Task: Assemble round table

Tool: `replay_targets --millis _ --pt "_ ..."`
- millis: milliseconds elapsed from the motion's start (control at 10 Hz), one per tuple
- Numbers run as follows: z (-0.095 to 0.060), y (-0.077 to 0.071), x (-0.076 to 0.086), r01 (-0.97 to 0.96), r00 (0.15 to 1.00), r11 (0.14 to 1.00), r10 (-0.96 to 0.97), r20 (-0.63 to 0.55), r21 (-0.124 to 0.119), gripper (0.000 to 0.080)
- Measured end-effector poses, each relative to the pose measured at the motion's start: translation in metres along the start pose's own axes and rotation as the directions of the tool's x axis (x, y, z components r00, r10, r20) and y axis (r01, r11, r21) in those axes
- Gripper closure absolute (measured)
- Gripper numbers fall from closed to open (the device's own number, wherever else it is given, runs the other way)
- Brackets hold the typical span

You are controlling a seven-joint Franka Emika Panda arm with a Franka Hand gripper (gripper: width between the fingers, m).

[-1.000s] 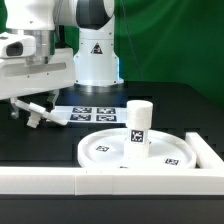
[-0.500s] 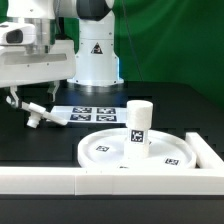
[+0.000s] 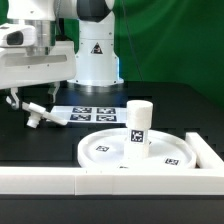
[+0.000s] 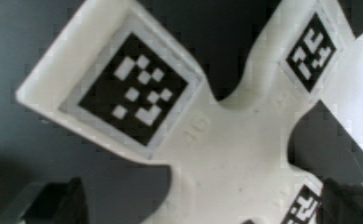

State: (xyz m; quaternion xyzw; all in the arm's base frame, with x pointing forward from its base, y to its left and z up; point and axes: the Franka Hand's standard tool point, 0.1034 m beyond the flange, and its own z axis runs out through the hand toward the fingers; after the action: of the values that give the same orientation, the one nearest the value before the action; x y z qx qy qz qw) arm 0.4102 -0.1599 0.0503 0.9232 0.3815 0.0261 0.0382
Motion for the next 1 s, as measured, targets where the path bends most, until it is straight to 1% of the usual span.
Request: replay_targets --millis 200,300,400,500,800,900,1000 --pt "-0.003 -0.001 -0.013 0.051 0.998 0.995 -0.053 -0.019 -0.09 0.015" --pt "-0.004 0.0 -0.031 0.102 0.994 0.98 -0.107 -0.021 -0.169 0.015" --pt "0.003 -0.008 -0.036 0.071 0.997 0.989 -0.075 -0.02 -0.132 0.015" --pt "0.001 -0.006 -0.032 0.078 0.996 0.988 -0.082 -0.023 -0.133 0.015" --pt "0.001 -0.006 -0.032 0.078 0.996 0.988 -0.082 -0.022 -0.132 0.015" --pt "-0.001 -0.005 -0.022 0.078 0.996 0.989 -0.082 -0.028 -0.128 0.015" --pt "-0.004 -0.003 -0.009 0.078 0.996 0.99 -0.083 -0.033 -0.118 0.015"
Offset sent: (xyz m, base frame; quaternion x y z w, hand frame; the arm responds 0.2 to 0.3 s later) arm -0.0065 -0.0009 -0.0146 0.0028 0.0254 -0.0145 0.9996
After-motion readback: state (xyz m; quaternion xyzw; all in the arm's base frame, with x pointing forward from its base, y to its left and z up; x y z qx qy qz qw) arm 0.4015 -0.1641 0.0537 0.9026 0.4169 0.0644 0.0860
